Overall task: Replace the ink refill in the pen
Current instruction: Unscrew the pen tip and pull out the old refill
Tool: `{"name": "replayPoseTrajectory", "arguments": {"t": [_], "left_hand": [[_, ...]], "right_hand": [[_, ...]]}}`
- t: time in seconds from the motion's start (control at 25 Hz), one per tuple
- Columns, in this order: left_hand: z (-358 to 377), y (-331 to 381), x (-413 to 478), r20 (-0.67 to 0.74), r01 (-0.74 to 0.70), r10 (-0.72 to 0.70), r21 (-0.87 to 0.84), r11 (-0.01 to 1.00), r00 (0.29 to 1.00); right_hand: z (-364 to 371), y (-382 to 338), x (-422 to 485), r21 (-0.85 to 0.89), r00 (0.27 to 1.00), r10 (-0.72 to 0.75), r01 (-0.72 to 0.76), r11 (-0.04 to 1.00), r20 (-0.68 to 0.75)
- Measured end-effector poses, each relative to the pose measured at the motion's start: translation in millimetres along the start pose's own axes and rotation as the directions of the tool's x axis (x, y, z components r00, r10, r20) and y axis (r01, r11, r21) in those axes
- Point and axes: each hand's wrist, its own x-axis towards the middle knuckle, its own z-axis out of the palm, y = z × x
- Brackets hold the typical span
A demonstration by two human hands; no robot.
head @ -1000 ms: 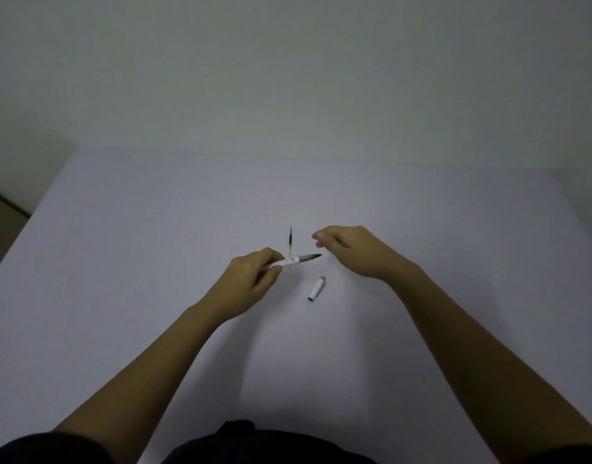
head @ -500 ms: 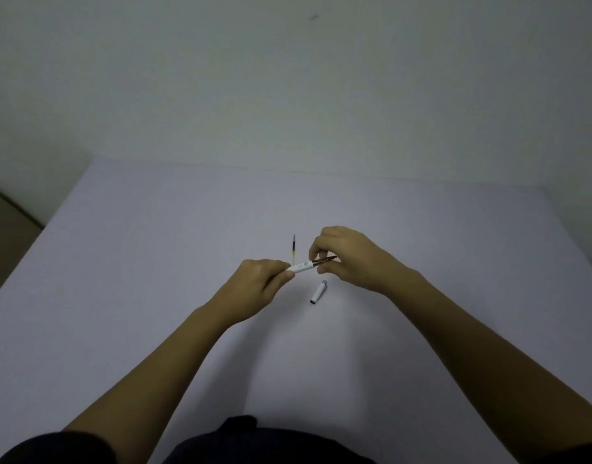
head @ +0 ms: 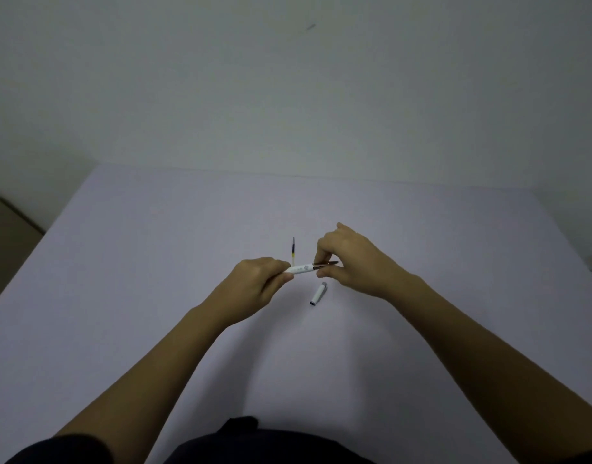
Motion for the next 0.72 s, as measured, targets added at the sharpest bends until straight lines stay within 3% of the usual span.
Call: {"name": "replayPoseTrajectory", "arguments": {"t": [0.08, 0.28, 0.52, 0.72], "left_hand": [[-0.7, 0.2, -1.1, 0.000, -0.003, 0.003, 0.007, 1.000, 1.000], [-2.6, -2.1, -2.4, 0.020, -0.005, 0.005, 0.030, 1.000, 1.000], [-4.6, 1.6, -2.1, 0.027, -0.010, 0.009, 0.014, 1.000, 1.000], [-5.3, 1.2, -1.9, 0.028, -0.018, 0.017, 0.027, 0.999, 0.999]], "right_hand": [[1.2, 0.5, -2.5, -0.023, 1.000, 0.018, -0.018, 1.000, 0.006], [3.6, 2.7, -1.6, -0.105, 0.964, 0.158, -0.139, 0.985, 0.213], [-1.8, 3.7, -5.6, 0.067, 0.998, 0.051, -0.054, 0.996, 0.040], [3.2, 5.9, -4.3, -0.012, 0.969, 0.150, -0.150, 0.989, 0.198]]}}
